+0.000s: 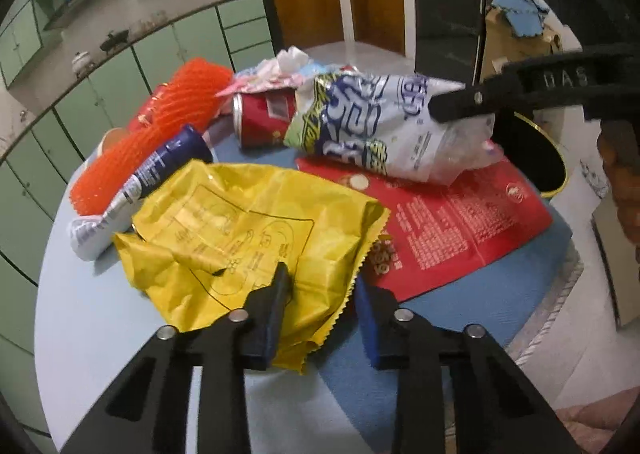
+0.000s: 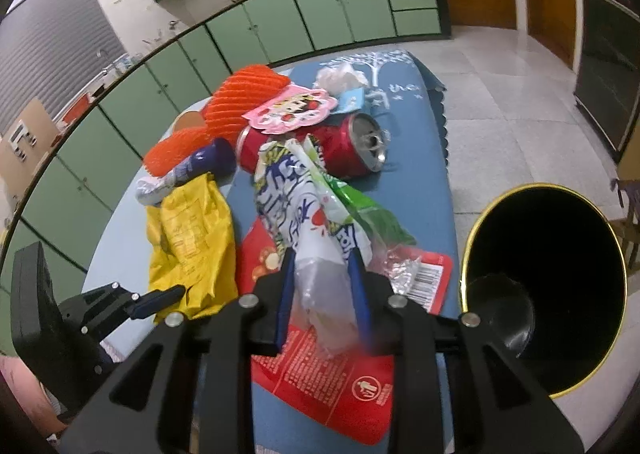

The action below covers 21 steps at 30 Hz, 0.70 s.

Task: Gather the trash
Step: 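Lift the white snack bag with the right tool while the left tool grasps the yellow bag, then carry the white snack bag over the black bin and open the right tool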

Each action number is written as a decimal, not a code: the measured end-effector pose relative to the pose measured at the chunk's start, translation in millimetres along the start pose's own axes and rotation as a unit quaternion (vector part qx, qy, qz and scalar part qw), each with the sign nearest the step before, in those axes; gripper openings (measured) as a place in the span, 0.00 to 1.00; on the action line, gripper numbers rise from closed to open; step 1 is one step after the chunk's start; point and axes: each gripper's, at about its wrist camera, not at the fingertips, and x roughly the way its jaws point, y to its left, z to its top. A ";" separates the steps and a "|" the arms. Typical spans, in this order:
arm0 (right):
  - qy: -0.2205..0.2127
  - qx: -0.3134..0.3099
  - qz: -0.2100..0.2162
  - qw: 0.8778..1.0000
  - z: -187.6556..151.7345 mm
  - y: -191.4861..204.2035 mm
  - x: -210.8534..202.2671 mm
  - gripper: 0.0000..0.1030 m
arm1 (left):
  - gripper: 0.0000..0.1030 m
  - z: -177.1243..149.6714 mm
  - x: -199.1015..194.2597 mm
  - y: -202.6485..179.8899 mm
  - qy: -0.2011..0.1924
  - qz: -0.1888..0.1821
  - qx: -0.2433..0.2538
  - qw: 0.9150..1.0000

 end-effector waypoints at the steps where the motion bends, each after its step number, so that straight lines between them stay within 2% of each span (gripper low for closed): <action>1: 0.001 -0.005 -0.003 1.000 -0.2 1.3 -1.3 0.34 | 0.28 0.2 -1.5 3.1 -0.004 -0.005 -0.008 1.000; 3: 0.000 -0.011 -0.011 1.000 -1.8 2.7 -4.6 0.45 | 0.25 1.8 -7.4 6.3 -0.014 -0.009 -0.016 1.000; 4: -0.002 -0.018 -0.022 1.000 -3.9 4.3 -7.4 0.46 | 0.24 2.6 -8.9 8.0 -0.018 -0.009 -0.018 1.000; 9: -0.013 -0.023 -0.025 0.999 -5.1 3.4 -17.9 0.44 | 0.21 8.6 -26.0 15.5 -0.037 -0.019 -0.038 0.998; 11: -0.004 -0.023 -0.027 0.999 -3.6 1.2 -14.9 0.29 | 0.20 12.4 -30.6 17.9 -0.043 -0.021 -0.042 0.998; 14: 0.003 -0.020 -0.019 1.000 -2.0 -0.4 -10.3 0.15 | 0.19 18.4 -37.0 23.5 -0.053 -0.018 -0.049 0.997; 21: -0.035 -0.024 0.041 0.998 6.8 8.4 -34.4 0.13 | 0.16 27.5 -61.5 26.1 -0.087 -0.016 -0.064 0.994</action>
